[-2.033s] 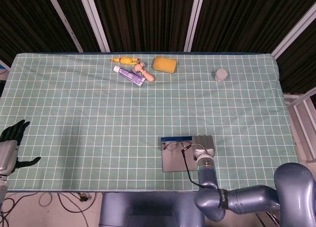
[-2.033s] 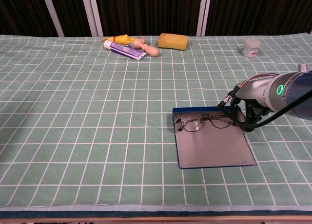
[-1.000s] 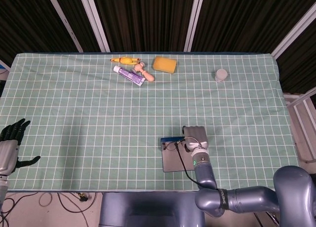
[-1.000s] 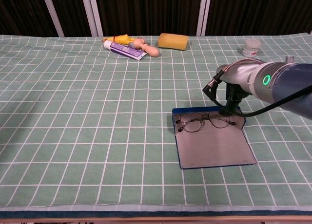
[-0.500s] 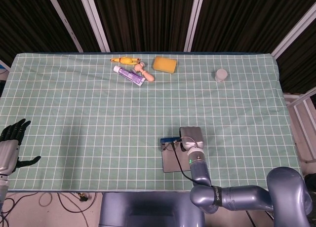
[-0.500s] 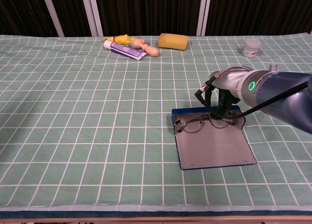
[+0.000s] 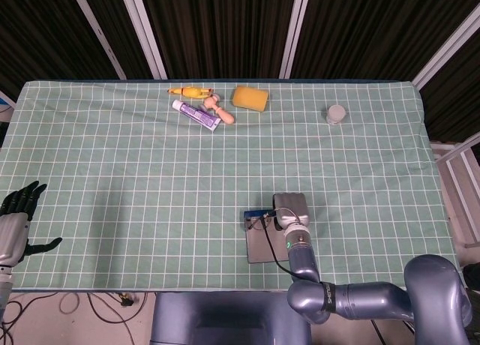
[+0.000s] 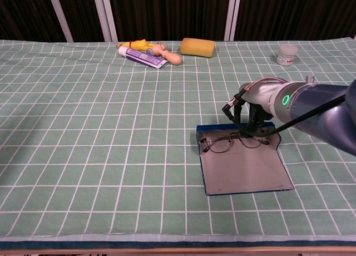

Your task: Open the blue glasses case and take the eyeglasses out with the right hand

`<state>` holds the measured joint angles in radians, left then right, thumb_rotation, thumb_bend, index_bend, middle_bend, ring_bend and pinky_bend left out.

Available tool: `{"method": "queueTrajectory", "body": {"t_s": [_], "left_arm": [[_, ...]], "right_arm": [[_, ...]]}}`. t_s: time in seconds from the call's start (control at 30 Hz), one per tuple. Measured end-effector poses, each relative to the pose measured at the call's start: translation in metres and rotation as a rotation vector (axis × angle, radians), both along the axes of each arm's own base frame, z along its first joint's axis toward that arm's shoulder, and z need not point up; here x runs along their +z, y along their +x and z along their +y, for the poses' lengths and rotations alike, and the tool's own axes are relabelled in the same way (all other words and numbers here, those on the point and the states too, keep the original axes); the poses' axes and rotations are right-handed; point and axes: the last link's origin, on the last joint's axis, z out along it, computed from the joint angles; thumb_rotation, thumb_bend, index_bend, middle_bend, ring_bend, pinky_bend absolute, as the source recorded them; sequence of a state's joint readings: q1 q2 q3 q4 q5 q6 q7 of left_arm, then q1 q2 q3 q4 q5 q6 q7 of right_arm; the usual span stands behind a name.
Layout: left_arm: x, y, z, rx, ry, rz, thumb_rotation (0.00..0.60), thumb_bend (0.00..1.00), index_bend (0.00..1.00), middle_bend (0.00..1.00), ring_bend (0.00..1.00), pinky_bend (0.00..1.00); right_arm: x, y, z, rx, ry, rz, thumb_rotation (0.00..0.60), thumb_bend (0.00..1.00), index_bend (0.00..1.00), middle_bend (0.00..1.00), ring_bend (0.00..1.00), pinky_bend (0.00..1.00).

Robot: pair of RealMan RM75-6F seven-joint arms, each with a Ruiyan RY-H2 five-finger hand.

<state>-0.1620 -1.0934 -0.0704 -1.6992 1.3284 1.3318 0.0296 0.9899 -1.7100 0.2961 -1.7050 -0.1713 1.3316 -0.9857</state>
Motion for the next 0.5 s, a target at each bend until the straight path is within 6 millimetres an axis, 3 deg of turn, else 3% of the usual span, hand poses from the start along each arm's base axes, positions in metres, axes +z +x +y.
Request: {"method": "queueTrajectory", "body": {"t_s": [0.5], "left_arm": [[-0.0002, 0.0001, -0.0003, 0.001, 0.000, 0.000, 0.600, 0.00, 0.00, 0.00, 0.00, 0.00]], "right_arm": [[-0.0001, -0.0028, -0.0004, -0.013, -0.001, -0.003, 0.600, 0.48, 0.48, 0.91, 0.99, 1.00]]}}
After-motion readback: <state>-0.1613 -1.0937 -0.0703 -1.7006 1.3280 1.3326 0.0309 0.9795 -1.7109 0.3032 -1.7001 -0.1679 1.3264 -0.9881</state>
